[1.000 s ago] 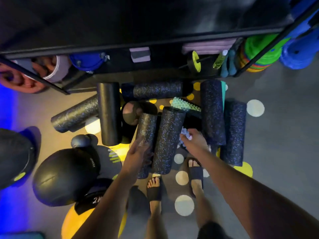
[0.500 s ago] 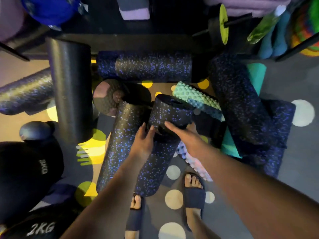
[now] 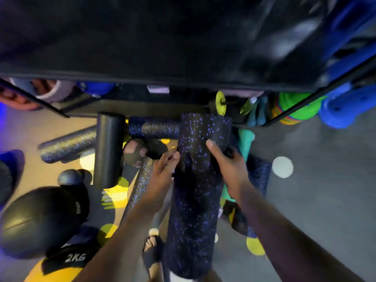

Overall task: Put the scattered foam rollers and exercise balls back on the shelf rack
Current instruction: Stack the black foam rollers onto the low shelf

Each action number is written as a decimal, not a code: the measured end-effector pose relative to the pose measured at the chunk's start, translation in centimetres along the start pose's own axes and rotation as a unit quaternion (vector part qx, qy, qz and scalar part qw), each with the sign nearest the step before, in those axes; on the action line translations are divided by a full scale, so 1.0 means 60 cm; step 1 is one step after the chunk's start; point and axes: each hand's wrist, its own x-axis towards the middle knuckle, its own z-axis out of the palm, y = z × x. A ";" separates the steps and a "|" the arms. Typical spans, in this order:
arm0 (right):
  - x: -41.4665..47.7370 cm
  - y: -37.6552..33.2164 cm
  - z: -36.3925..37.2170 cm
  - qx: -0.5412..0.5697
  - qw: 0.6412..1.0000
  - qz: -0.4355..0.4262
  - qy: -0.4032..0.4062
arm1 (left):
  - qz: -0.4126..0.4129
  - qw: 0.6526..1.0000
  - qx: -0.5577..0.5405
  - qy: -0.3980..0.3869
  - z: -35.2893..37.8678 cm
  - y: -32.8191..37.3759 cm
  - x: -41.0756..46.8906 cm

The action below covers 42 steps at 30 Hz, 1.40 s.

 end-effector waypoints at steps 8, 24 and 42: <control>-0.192 -0.254 -0.140 -0.086 0.973 0.028 -0.213 | -0.107 0.979 -0.130 -0.116 0.049 0.207 -0.163; -0.153 -0.305 -0.140 0.006 0.998 -0.060 -0.013 | -0.003 0.993 -0.038 -0.114 0.163 0.307 -0.058; 0.116 -0.284 -0.500 -0.019 0.998 0.000 -0.055 | 0.042 0.995 -0.023 0.082 0.587 0.273 0.076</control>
